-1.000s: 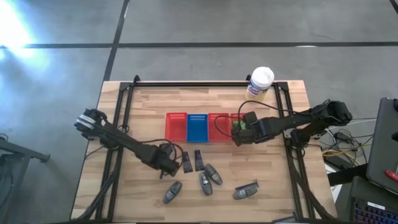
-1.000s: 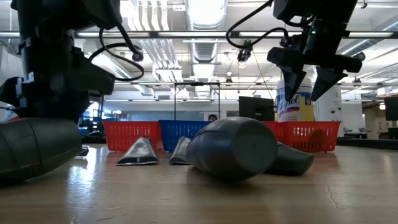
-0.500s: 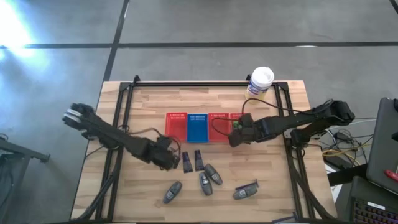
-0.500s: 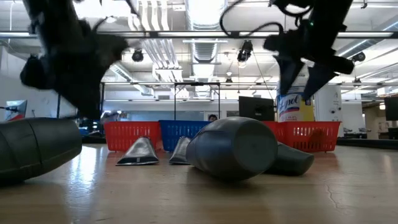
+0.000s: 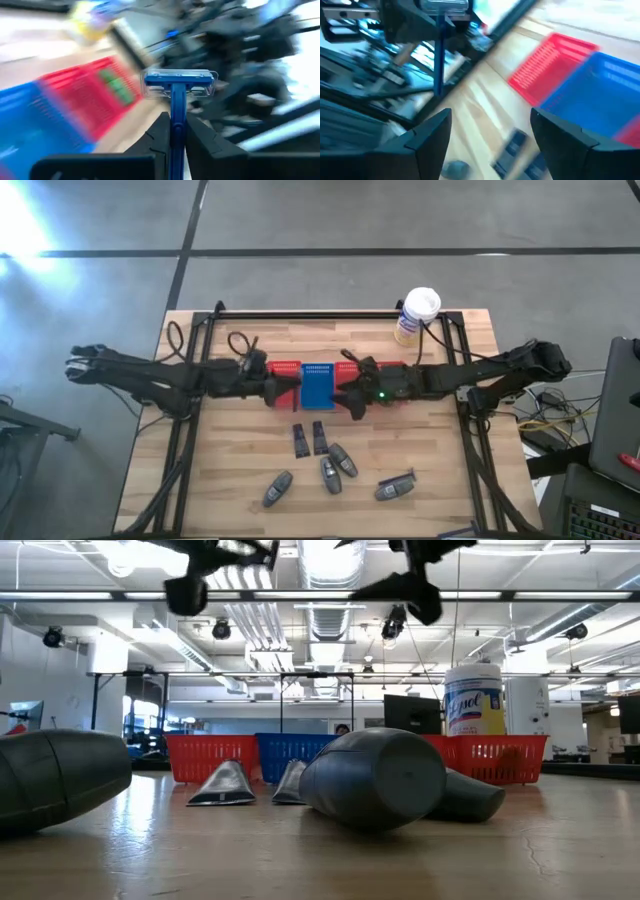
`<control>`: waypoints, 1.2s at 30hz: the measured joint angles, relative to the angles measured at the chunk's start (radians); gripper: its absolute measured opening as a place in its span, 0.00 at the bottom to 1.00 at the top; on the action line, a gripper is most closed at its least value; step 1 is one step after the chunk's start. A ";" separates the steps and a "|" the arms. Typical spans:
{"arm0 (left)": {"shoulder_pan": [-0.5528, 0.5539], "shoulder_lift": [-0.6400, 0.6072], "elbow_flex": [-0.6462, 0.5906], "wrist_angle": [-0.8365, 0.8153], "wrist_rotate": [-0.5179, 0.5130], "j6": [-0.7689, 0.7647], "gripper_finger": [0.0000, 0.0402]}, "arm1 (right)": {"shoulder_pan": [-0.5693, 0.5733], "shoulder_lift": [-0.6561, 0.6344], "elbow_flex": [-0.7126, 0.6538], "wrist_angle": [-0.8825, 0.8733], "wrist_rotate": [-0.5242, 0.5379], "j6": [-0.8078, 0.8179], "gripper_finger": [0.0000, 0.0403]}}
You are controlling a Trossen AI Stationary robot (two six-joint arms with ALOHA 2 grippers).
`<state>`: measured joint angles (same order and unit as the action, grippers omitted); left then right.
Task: Pick & Place Travel size toiletries
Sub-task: Put the blue razor into the middle red basket
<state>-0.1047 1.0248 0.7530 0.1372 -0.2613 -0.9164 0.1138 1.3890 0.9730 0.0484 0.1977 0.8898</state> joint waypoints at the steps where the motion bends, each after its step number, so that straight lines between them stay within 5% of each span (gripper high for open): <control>1: 0.017 0.003 -0.011 0.072 0.041 0.006 0.09 | -0.005 0.008 0.000 0.020 -0.014 0.000 0.68; 18: 0.106 0.144 -0.032 0.360 0.263 0.019 0.09 | -0.017 0.242 0.211 0.128 -0.117 -0.060 0.79; 25: 0.106 0.118 -0.038 0.358 0.273 0.049 0.09 | -0.017 0.239 0.263 -0.019 -0.120 -0.089 0.70; 36: 0.106 0.121 -0.038 0.326 0.278 0.064 0.09 | -0.023 0.216 0.249 0.028 -0.120 -0.055 0.53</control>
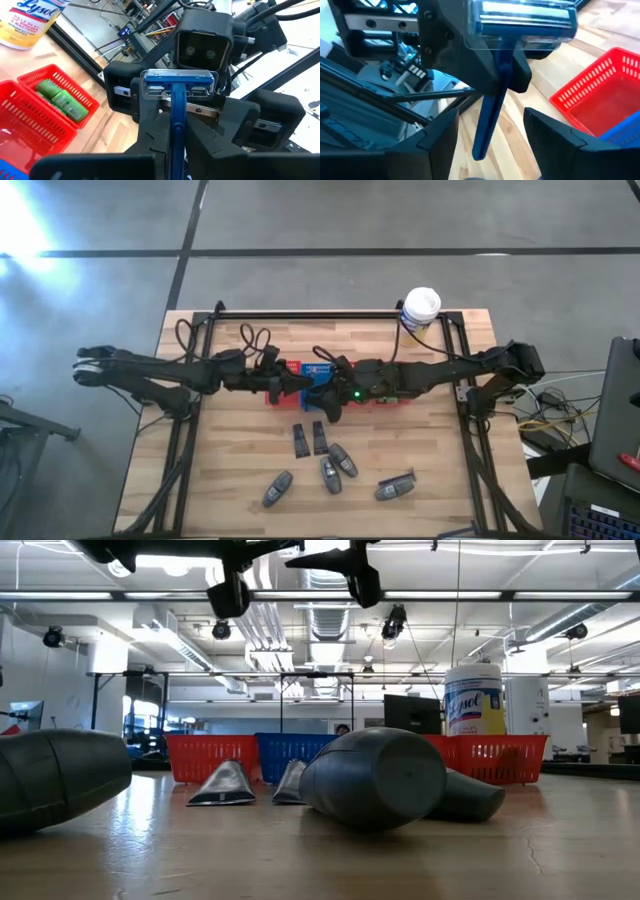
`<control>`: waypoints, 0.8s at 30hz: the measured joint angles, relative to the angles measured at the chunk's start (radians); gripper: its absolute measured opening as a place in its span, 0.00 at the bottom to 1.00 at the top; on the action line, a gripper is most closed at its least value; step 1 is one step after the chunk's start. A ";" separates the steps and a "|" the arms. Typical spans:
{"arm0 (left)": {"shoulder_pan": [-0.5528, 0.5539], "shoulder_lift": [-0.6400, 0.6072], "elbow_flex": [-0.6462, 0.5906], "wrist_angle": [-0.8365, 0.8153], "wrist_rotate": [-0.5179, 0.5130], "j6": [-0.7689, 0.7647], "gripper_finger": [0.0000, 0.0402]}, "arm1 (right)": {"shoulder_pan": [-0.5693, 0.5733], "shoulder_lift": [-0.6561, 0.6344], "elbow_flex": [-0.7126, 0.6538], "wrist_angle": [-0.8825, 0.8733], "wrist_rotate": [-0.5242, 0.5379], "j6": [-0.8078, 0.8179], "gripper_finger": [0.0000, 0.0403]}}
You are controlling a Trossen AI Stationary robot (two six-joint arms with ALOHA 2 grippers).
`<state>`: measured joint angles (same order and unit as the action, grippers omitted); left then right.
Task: Pick & Place Travel size toiletries
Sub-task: Put the blue razor into the middle red basket
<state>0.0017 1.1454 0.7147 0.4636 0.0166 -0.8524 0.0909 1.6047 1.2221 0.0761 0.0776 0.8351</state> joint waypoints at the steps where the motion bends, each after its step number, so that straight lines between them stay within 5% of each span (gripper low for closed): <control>1: 0.000 0.000 0.000 0.002 0.000 0.003 0.09 | 0.000 0.000 0.000 -0.002 0.000 0.005 0.52; 7: 0.000 0.000 0.001 0.004 0.001 0.004 0.09 | -0.002 0.007 0.000 -0.004 0.000 0.005 0.42; 17: 0.001 0.000 0.004 -0.034 0.008 0.013 0.15 | -0.008 0.014 0.000 -0.020 0.000 0.003 0.08; 24: -0.003 -0.006 0.022 -0.213 0.011 0.006 0.34 | -0.021 0.014 -0.002 -0.085 0.018 0.027 0.07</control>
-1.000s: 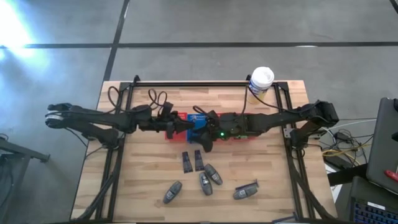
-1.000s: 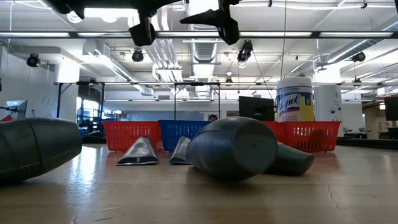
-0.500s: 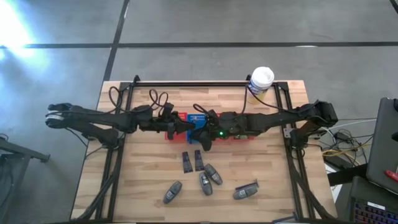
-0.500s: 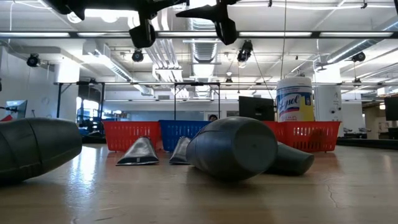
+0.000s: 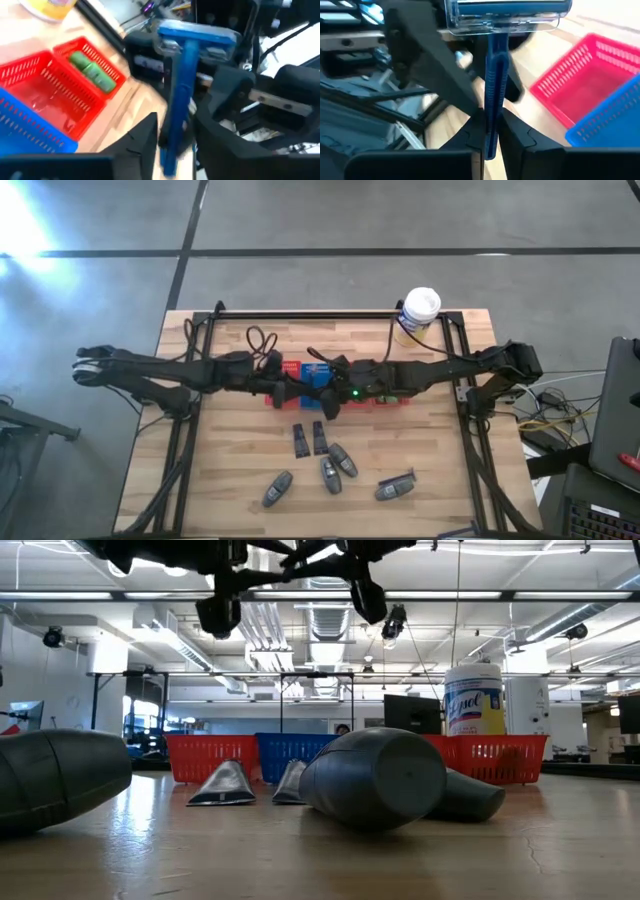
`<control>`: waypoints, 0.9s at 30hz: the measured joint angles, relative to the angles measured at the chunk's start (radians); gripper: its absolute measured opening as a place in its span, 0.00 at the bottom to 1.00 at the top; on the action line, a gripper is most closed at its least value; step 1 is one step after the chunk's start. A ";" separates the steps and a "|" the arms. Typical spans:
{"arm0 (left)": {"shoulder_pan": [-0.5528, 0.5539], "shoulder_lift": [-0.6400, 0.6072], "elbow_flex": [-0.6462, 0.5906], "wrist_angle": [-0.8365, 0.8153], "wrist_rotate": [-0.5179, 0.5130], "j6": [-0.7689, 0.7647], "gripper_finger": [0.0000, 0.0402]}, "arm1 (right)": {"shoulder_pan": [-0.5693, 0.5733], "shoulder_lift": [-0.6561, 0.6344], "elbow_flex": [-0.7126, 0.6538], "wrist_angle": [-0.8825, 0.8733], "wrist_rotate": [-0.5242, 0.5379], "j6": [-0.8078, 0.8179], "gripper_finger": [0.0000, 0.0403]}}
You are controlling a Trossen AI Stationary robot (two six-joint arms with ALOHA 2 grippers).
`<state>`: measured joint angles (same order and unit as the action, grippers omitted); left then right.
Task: Pick & Place Travel size toiletries
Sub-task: Put the blue razor into the middle red basket
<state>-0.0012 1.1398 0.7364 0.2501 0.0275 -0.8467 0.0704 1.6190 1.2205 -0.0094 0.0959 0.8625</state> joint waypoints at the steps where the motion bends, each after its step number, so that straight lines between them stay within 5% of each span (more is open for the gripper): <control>1: -0.001 -0.003 0.002 -0.017 0.002 0.000 0.37 | 0.000 -0.001 0.000 -0.019 0.009 0.006 0.07; 6: -0.001 -0.076 0.003 -0.186 0.005 0.023 0.47 | -0.011 -0.009 0.000 -0.112 0.039 0.059 0.07; 10: -0.001 -0.178 -0.002 -0.495 -0.055 0.050 0.51 | -0.038 -0.007 0.000 -0.170 0.032 0.133 0.07; 15: -0.002 -0.320 -0.003 -0.769 -0.174 0.052 0.51 | -0.111 0.060 -0.001 -0.125 -0.101 0.209 0.07; 23: -0.002 -0.468 -0.004 -0.919 -0.293 0.044 0.51 | -0.184 0.293 0.142 -0.081 -0.256 0.236 0.08; 27: -0.002 -0.479 -0.006 -0.950 -0.296 0.043 0.51 | -0.188 0.342 0.234 -0.271 -0.255 0.174 0.08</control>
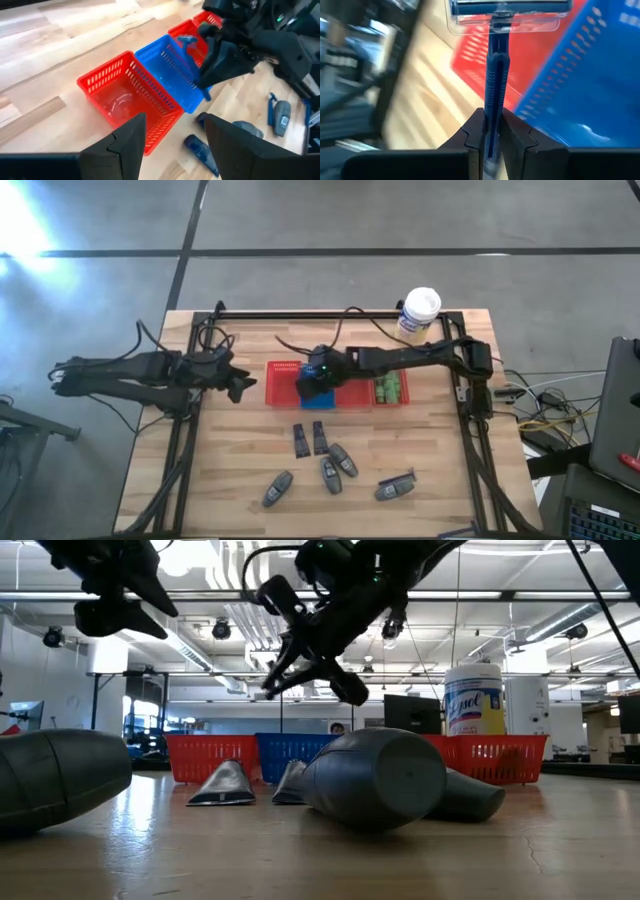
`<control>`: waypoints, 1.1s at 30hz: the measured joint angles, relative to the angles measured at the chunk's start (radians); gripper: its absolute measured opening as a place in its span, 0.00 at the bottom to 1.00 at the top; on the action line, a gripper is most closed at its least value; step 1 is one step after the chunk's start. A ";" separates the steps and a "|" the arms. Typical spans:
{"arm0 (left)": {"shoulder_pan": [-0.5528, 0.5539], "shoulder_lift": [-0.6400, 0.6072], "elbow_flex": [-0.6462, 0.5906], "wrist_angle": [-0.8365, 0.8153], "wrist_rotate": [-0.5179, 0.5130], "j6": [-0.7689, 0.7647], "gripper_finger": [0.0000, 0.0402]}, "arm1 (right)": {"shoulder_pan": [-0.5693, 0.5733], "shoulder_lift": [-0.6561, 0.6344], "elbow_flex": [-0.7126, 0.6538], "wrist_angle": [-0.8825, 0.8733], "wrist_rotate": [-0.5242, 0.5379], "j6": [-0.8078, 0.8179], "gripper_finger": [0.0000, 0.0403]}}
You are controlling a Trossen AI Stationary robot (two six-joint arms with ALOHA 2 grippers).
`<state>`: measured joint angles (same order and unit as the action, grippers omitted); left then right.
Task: Pick & Place Travel size toiletries
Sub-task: Put the blue razor into the middle red basket, then put the black deodorant into the left red basket
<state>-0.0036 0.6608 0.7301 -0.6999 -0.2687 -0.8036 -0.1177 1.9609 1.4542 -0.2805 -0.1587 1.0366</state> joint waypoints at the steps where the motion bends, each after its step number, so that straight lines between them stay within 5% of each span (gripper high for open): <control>1: 0.000 0.002 -0.003 0.000 0.000 0.000 0.51 | 0.000 0.000 0.014 -0.057 0.007 -0.020 0.08; 10: 0.000 0.022 -0.068 0.054 0.000 0.021 0.51 | -0.014 -0.175 -0.090 -0.337 0.132 0.012 0.08; 21: 0.000 0.032 -0.162 0.247 0.072 0.026 0.51 | -0.028 -0.259 -0.338 -0.266 0.136 0.217 0.10; 33: -0.015 0.082 -0.215 0.280 0.281 0.054 0.51 | -0.049 -0.267 -0.365 -0.236 0.179 0.207 0.35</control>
<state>-0.0182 0.7430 0.5148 -0.4198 0.0119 -0.7493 -0.1669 1.6937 1.0892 -0.5169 0.0201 1.2435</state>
